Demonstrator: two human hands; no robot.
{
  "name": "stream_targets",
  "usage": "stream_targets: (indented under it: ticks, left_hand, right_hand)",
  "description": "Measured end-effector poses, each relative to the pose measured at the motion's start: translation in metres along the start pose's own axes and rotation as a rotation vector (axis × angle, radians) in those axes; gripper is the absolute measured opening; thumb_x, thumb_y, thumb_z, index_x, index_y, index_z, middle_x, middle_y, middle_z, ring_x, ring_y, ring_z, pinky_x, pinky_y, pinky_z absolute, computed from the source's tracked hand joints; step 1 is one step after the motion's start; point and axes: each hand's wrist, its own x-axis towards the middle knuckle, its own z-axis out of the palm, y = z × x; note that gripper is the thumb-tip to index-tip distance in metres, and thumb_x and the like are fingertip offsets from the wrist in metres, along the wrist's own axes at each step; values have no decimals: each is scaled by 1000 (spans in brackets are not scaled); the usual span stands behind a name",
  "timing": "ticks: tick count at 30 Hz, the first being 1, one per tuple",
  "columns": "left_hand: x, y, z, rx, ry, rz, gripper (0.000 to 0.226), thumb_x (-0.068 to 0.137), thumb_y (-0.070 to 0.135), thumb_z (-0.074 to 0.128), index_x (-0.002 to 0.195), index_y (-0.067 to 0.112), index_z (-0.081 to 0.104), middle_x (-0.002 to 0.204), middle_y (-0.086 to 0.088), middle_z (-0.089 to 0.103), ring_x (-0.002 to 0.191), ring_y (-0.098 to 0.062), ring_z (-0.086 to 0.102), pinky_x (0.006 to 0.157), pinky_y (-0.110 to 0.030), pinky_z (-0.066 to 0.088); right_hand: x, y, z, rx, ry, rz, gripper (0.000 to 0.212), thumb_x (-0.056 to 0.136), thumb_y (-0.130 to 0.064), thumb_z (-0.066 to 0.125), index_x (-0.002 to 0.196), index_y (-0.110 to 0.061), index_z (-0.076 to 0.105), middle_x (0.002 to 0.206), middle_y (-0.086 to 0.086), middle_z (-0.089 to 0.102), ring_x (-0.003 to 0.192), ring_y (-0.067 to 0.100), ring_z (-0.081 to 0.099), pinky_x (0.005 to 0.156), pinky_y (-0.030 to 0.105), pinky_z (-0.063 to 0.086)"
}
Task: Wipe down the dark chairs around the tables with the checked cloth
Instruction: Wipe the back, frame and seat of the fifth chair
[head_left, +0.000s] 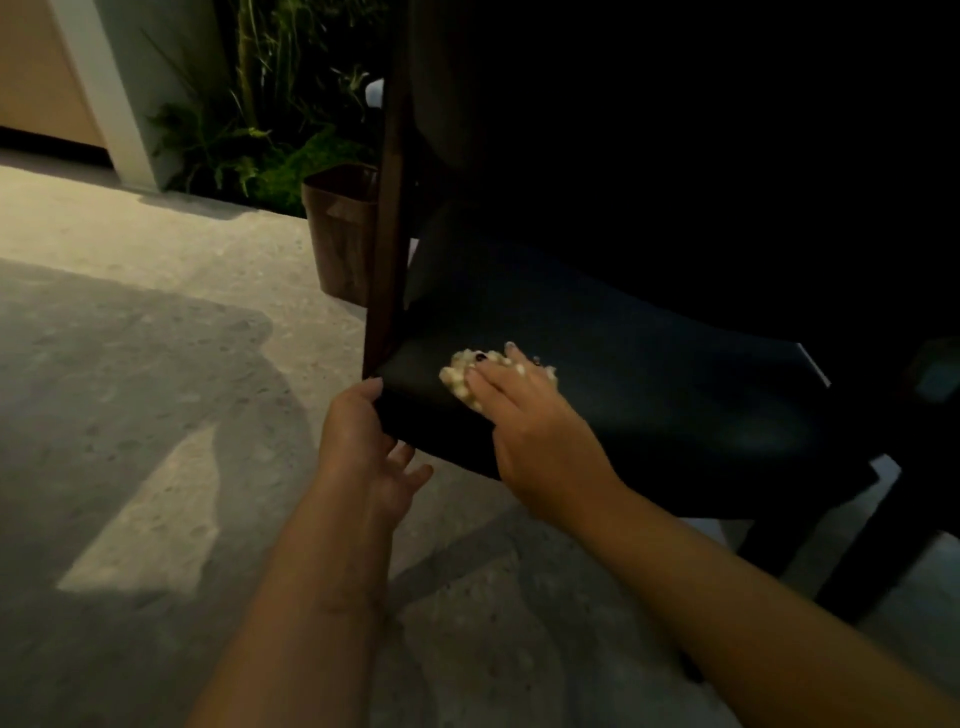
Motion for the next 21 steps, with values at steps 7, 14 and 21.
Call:
stream_targets:
  ticks: [7, 14, 21]
  left_hand:
    - [2, -23, 16, -61, -176, 89, 35, 99, 37, 42, 118, 18, 64, 116, -11, 68, 110, -29, 62, 96, -45, 48]
    - [12, -30, 22, 24, -24, 52, 46, 96, 53, 42, 123, 19, 57, 113, -4, 64, 106, -26, 57, 75, -43, 48]
    - [8, -47, 27, 115, 18, 46, 37, 91, 53, 55, 115, 25, 52, 113, -8, 58, 103, -30, 56, 89, -53, 48]
  right_hand:
    - [50, -47, 32, 126, -39, 222, 51, 93, -23, 24, 138, -10, 45, 147, 16, 38, 145, 39, 12, 118, 54, 9]
    - [20, -20, 13, -62, -51, -67, 56, 87, -15, 56, 139, 1, 43, 142, 18, 44, 139, 41, 28, 117, 50, 7]
    - [-40, 33, -5, -72, 74, -116, 47, 86, -8, 36, 128, 2, 56, 132, 18, 56, 128, 42, 45, 111, 53, 25]
